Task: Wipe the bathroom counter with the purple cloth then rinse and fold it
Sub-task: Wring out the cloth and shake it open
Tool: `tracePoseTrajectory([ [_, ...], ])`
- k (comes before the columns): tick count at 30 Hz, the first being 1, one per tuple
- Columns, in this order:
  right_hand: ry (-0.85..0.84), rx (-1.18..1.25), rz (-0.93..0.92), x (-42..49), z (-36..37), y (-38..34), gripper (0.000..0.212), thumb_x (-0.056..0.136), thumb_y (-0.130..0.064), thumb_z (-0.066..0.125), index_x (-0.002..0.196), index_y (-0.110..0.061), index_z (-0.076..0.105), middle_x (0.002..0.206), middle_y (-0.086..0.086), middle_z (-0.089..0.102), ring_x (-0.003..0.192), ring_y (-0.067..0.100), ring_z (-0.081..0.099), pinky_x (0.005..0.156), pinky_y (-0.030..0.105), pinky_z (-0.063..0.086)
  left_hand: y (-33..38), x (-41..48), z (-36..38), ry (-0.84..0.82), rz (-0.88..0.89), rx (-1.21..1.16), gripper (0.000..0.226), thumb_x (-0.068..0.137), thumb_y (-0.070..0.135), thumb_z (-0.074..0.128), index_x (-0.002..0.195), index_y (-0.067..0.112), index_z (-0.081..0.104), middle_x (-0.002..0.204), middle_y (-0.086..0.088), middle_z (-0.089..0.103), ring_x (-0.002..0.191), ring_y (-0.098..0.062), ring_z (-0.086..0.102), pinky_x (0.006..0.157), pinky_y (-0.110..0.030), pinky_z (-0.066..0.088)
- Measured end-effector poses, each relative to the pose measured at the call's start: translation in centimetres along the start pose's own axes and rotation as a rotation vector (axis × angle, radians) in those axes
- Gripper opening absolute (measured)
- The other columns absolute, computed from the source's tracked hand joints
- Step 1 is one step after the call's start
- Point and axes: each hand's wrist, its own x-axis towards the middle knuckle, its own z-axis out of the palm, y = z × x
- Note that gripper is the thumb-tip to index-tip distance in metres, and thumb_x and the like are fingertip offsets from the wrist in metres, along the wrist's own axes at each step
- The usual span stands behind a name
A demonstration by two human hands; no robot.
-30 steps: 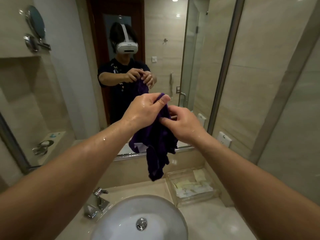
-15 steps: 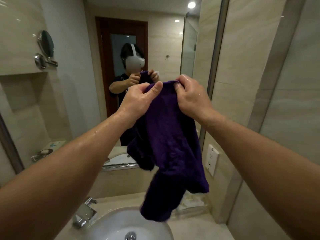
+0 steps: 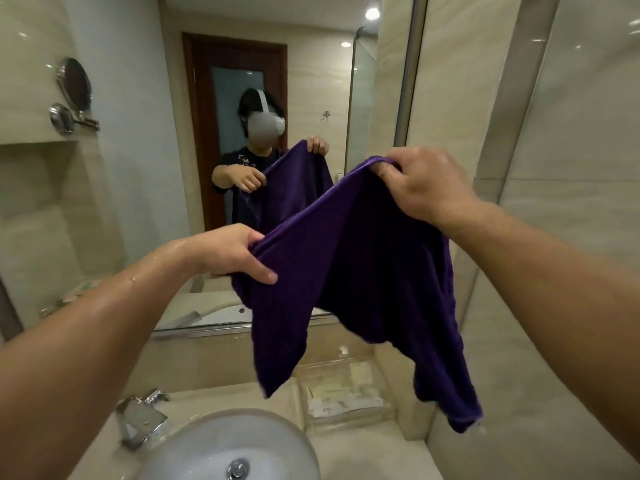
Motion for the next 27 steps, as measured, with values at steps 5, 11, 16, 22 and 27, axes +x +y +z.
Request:
tracePoseTrajectory([
  [5,0.066,0.028,0.095,-0.2,-1.3,3.1,0.038,0.104,-0.046,0.039,0.087,-0.023,0.064,0.084,0.001,0.064,0.083,0.027,0.058,0.069,0.037,0.042,-2.5,0.1,1.3,-0.029,-0.07,0.057,0.02,0.082,0.013,0.081,0.097,0.025,0.076,0.092,0.004,0.079,0.092,-0.017,0.074,0.072,-0.024,0.058],
  [11,0.013,0.012,0.196,-0.9,-1.0,5.7,0.042,0.107,-0.034,0.037,0.086,-0.01,0.064,0.083,0.008,0.06,0.08,0.028,0.051,0.07,0.035,0.036,-0.2,-0.3,-1.1,0.4,0.075,-0.466,0.017,0.083,0.004,0.076,0.092,0.019,0.076,0.087,-0.001,0.076,0.092,-0.022,0.071,0.067,-0.029,0.057],
  [16,-0.301,0.106,0.467,-0.9,-0.4,5.9,0.033,0.1,-0.02,0.041,0.097,-0.003,0.069,0.085,0.019,0.069,0.073,0.034,0.067,0.065,0.038,0.058,4.3,0.1,-2.2,0.647,0.222,-0.776,0.039,0.078,-0.003,0.076,0.104,0.024,0.07,0.108,-0.002,0.069,0.101,-0.024,0.068,0.065,-0.029,0.06],
  [22,-0.594,0.65,0.213,-1.0,-0.2,-0.2,0.039,0.094,-0.02,0.063,0.132,-0.025,0.058,0.119,0.0,0.064,0.112,0.021,0.061,0.098,0.047,0.052,10.9,1.1,-0.1,0.696,0.264,-0.435,0.048,0.069,0.004,0.083,0.11,0.025,0.07,0.108,0.001,0.071,0.103,-0.017,0.066,0.096,-0.039,0.056],
  [27,-0.486,1.002,0.052,-0.8,0.9,-2.2,0.035,0.091,-0.018,0.073,0.125,-0.018,0.065,0.115,0.005,0.073,0.105,0.021,0.072,0.095,0.046,0.058,12.2,1.9,2.5,0.593,0.253,-0.247,0.043,0.079,0.005,0.076,0.114,0.025,0.06,0.102,-0.001,0.07,0.097,-0.017,0.067,0.092,-0.041,0.057],
])
